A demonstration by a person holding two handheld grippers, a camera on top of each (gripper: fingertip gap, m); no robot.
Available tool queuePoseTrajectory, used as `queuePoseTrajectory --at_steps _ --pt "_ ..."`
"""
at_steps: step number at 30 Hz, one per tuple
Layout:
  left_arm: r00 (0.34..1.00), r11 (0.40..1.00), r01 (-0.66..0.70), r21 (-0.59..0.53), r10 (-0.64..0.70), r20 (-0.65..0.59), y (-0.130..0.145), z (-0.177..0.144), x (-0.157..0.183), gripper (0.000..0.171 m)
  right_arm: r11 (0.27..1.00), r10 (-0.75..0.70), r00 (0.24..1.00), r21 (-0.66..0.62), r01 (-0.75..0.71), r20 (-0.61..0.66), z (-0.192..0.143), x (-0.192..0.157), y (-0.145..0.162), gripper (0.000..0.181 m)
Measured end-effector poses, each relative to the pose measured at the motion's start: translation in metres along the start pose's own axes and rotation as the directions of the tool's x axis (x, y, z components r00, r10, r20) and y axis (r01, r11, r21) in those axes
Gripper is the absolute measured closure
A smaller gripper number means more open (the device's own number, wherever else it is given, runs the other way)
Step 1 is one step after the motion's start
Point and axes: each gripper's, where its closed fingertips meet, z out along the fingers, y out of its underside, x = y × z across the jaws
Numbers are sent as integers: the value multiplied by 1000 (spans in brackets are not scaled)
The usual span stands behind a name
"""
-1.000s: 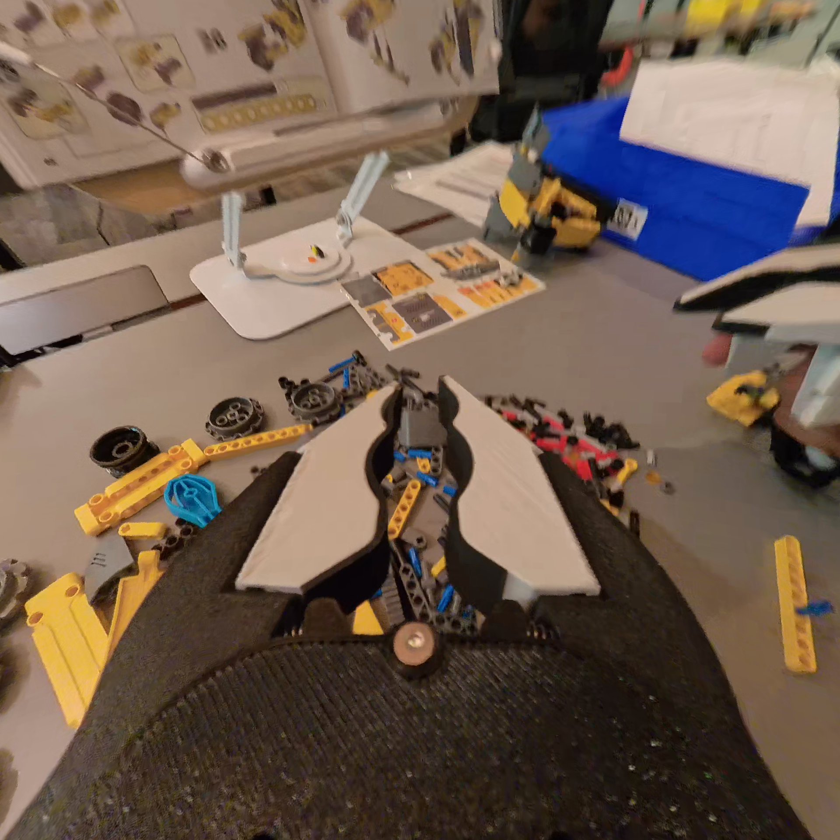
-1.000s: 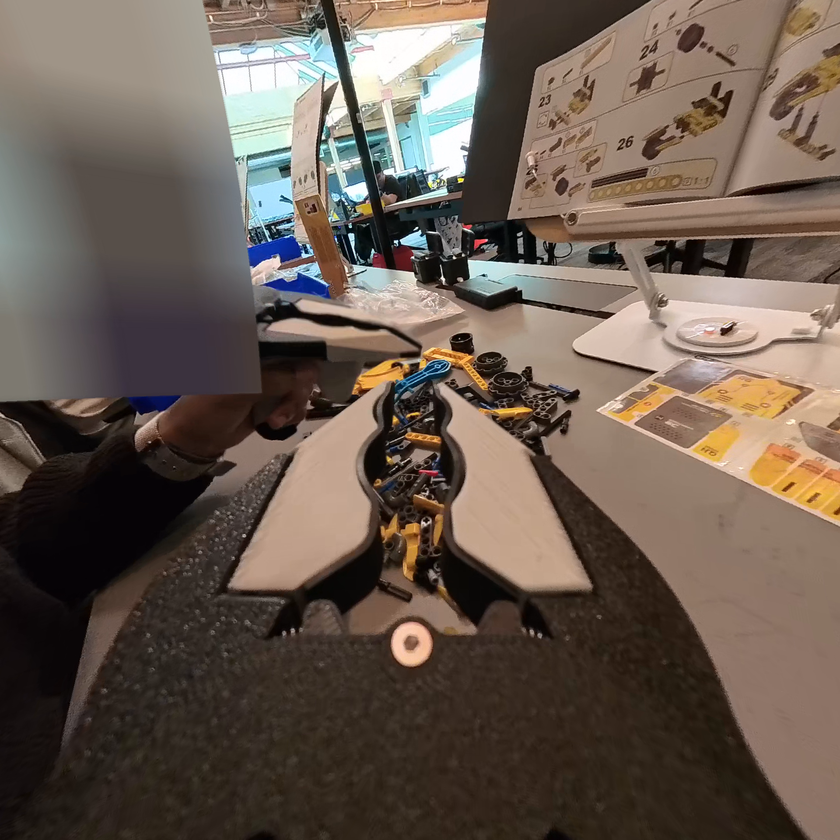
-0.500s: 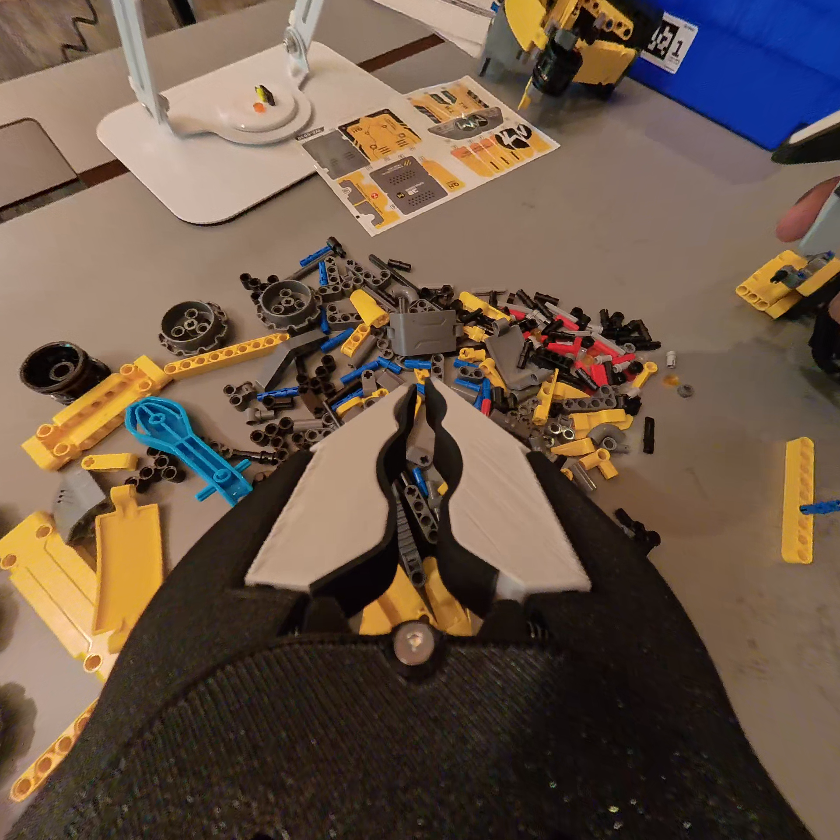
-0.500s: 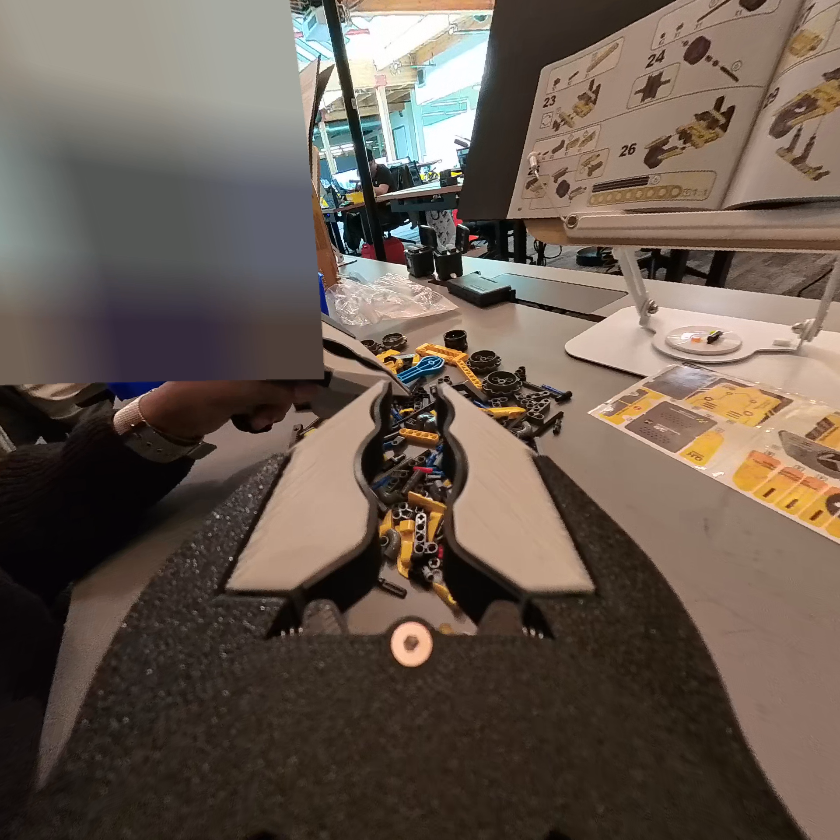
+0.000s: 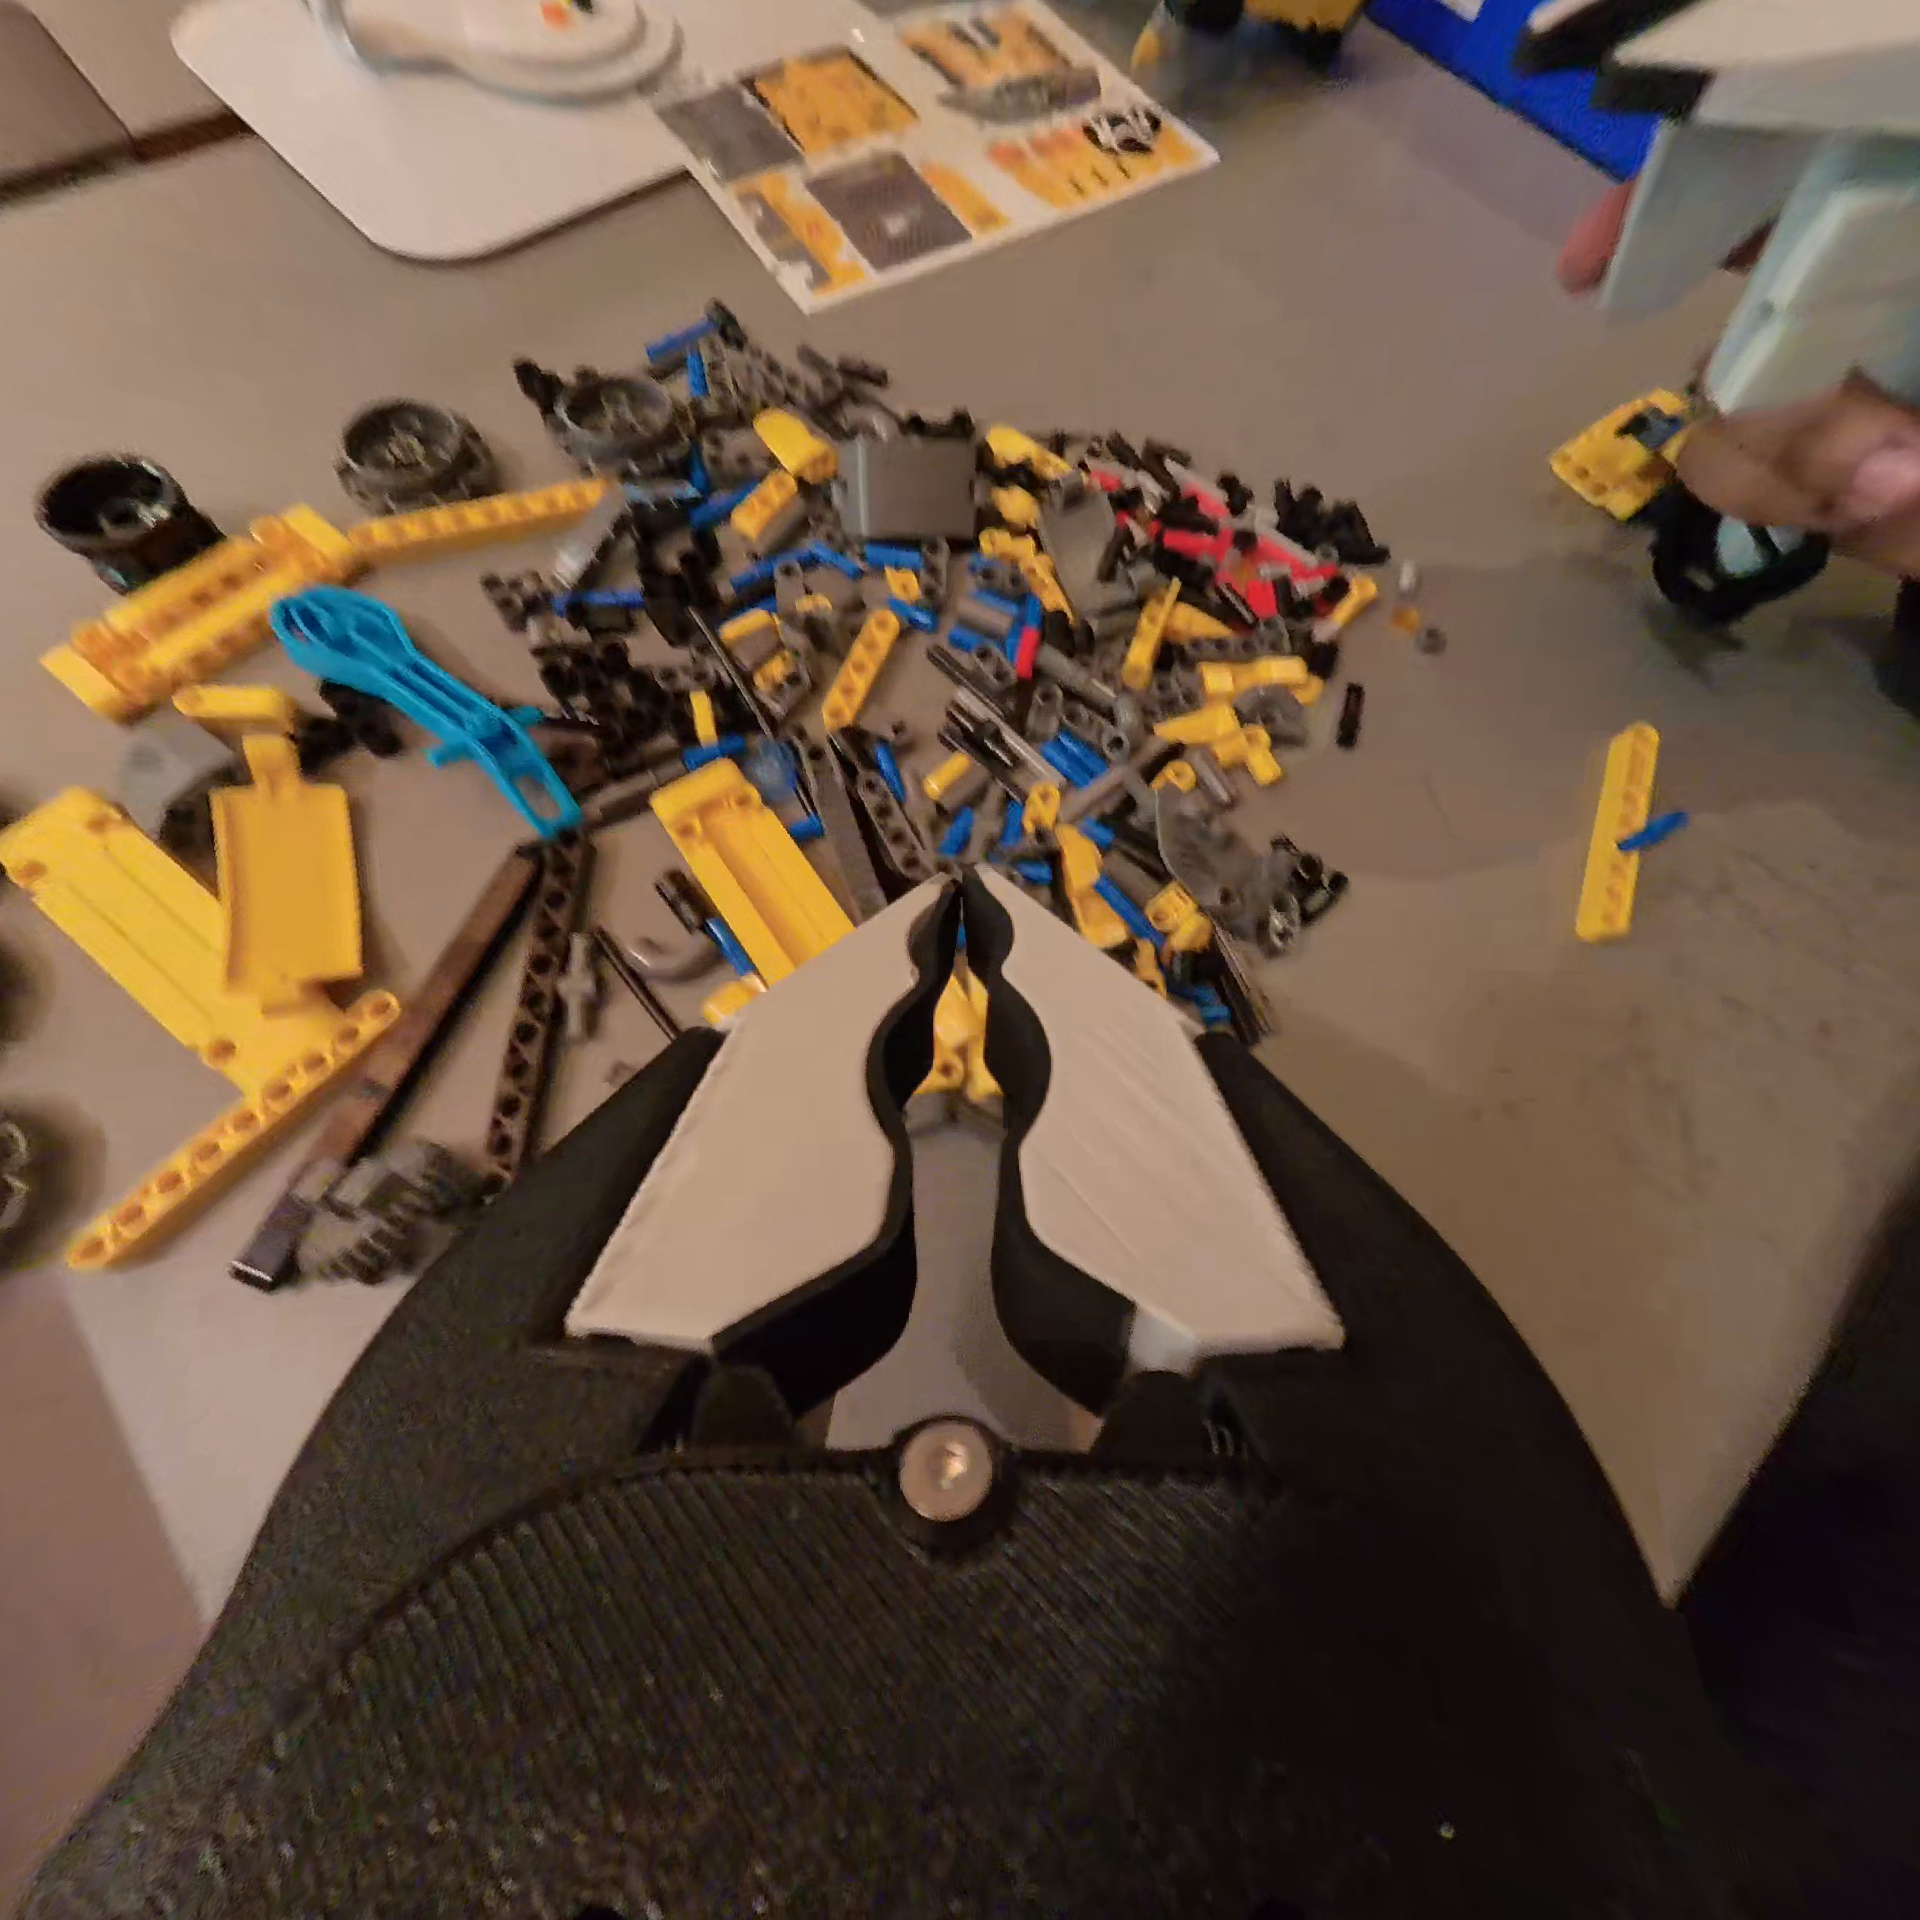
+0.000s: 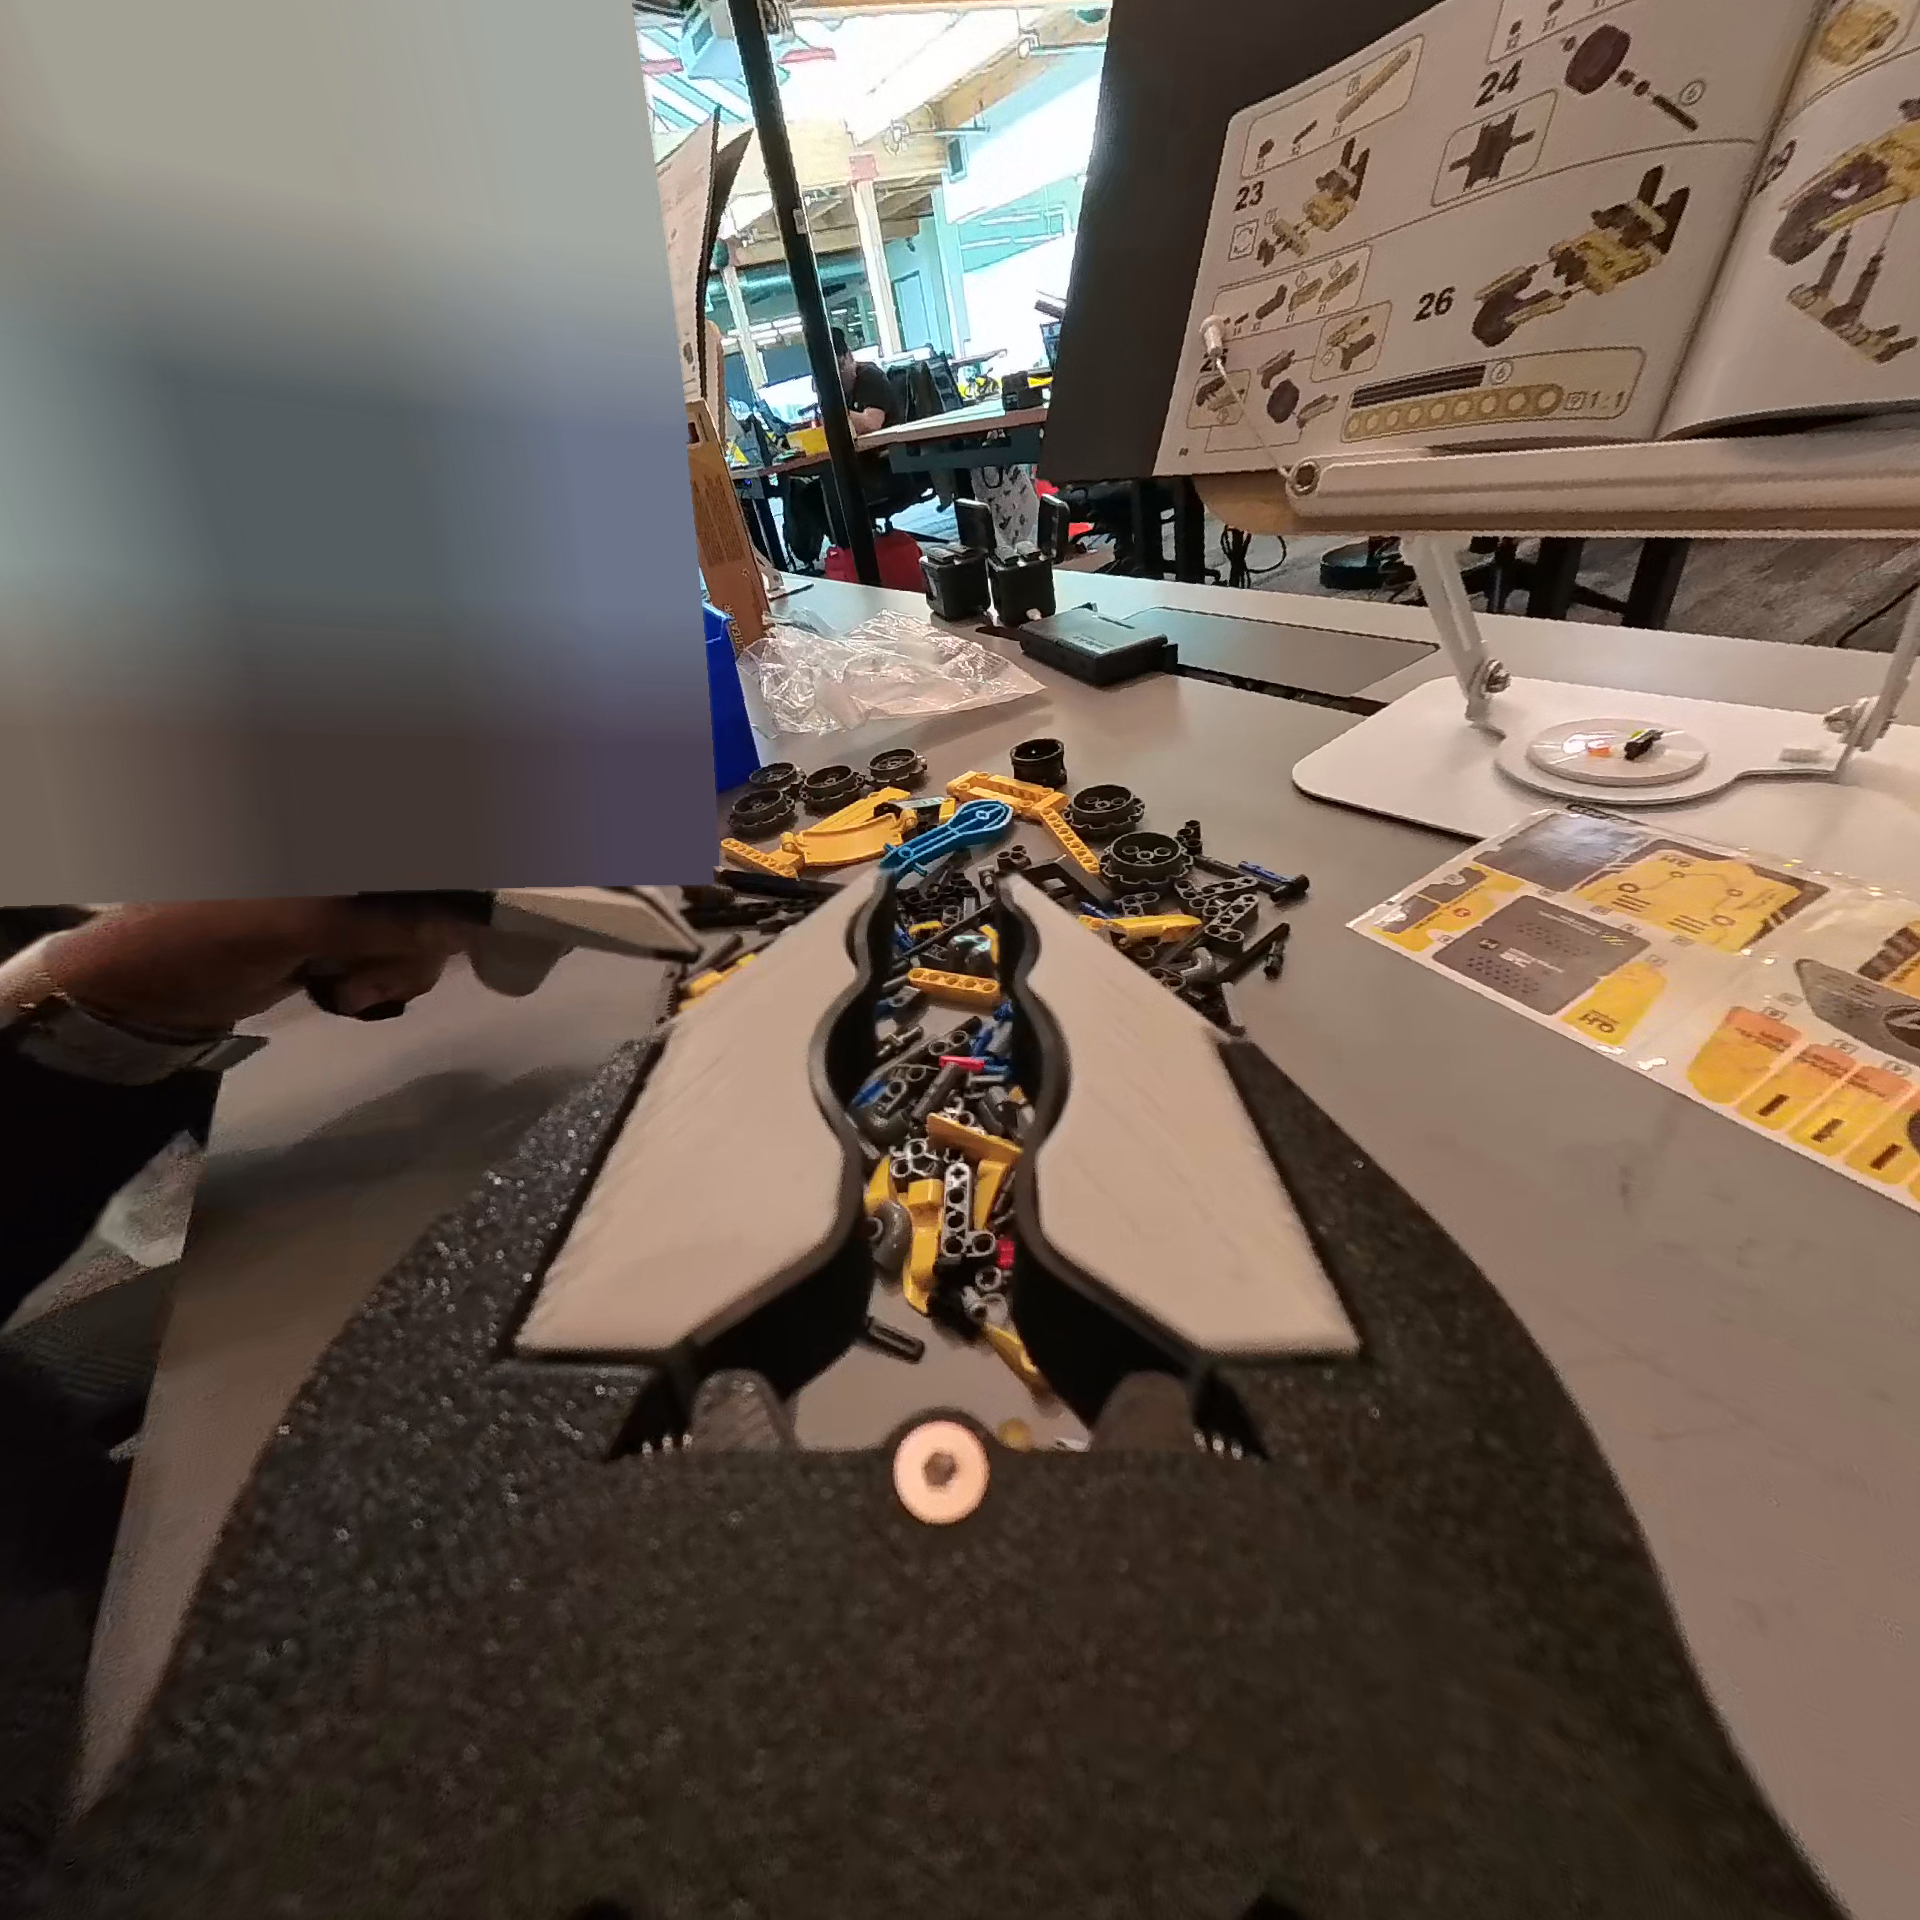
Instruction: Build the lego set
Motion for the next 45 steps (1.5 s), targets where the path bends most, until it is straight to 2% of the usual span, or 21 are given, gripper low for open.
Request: queuePoseTrajectory --at_steps 6,13,16,20,22,24,29,37,40,42,45 --pt "993 996 -48 -69 40 -109 21 -4 34 168 1000 0 1000 -19 0 2 3 0 5 163" --pt "987 996 -51 -68 40 -157 16 8 44 161 999 -24 1000 -22 23 -14 3 2 6 163" --pt "988 993 -75 -88 62 -139 20 11 45 153 1000 -18 1000 -17 18 -16 2 3 4 163" --pt "996 998 -14 -57 9 -86 14 20 38 149 1000 -13 1000 -10 13 -2 1 -1 2 163" --pt "996 998 30 -54 -34 -86 11 25 36 151 1000 -26 1000 -14 26 -5 2 -2 2 163" --pt "994 994 43 -99 -52 -92 15 29 38 154 999 -42 999 -12 42 -11 1 -2 2 163" --pt "1000 981 -2 -193 -3 -26 28 35 35 158 998 -63 998 -1 63 -20 -1 -2 -2 163" --pt "1000 981 -13 -191 8 -24 27 39 39 171 997 -78 997 5 78 -18 -2 -6 -4 162" --pt "1000 990 -8 -144 8 -2 18 35 35 171 996 -89 996 7 89 -22 -2 -6 -5 162" --pt "1000 997 17 -73 -18 -4 5 30 34 171 995 -95 995 9 96 -22 -2 -7 -5 162" --pt "992 985 118 129 -109 -70 -27 17 38 171 989 -147 989 14 147 -11 -1 -13 -5 158"
